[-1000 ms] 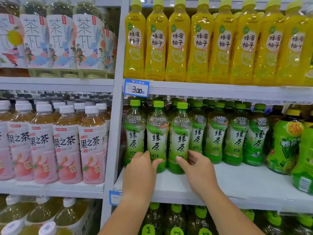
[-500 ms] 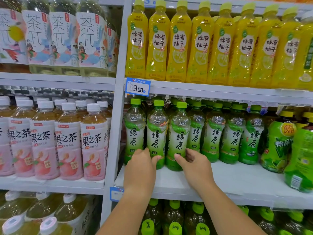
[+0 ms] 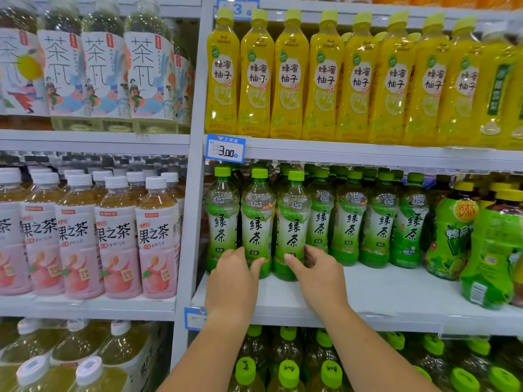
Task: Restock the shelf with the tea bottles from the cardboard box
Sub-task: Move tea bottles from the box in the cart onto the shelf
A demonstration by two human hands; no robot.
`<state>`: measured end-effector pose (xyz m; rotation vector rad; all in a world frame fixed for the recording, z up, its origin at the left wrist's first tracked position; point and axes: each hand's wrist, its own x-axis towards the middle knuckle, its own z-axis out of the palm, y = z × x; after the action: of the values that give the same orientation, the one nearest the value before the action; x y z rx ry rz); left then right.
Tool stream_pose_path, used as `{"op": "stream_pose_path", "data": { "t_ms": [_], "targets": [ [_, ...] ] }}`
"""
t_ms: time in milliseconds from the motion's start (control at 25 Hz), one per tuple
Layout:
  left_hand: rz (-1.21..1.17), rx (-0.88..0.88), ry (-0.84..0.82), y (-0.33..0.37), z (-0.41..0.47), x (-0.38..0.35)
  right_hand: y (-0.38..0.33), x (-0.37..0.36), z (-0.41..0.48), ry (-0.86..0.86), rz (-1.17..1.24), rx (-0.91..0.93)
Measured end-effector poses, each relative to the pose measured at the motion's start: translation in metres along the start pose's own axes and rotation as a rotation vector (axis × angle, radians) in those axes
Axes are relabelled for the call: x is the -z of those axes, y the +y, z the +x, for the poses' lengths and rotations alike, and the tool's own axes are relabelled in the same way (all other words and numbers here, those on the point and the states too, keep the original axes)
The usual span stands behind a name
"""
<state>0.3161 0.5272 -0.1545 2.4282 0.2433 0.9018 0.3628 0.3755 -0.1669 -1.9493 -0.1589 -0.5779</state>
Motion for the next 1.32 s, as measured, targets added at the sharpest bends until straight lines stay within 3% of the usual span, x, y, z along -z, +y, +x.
{"op": "stream_pose_path", "data": {
  "t_ms": [280,600,760,1000,1120,1320],
  "targets": [
    [0.005,0.023,-0.064,0.000,-0.002,0.008,-0.015,0.007,-0.009,-0.001,-0.063,-0.037],
    [-0.153,0.058,-0.147,0.000,-0.003,0.014,-0.023,0.014,-0.007,-0.145,-0.030,-0.102],
    [-0.331,0.138,-0.291,0.010,-0.006,0.023,-0.029,0.020,-0.010,-0.233,0.036,-0.181],
    [-0.462,0.382,-0.612,0.038,-0.027,0.065,-0.053,0.057,-0.042,-0.349,0.163,-0.448],
    [-0.478,0.478,-0.744,0.071,-0.045,0.108,-0.076,0.097,-0.067,-0.367,0.214,-0.602],
    [-0.526,0.481,-0.892,0.134,-0.101,0.165,-0.113,0.200,-0.133,-0.324,0.246,-0.768]
  ]
}}
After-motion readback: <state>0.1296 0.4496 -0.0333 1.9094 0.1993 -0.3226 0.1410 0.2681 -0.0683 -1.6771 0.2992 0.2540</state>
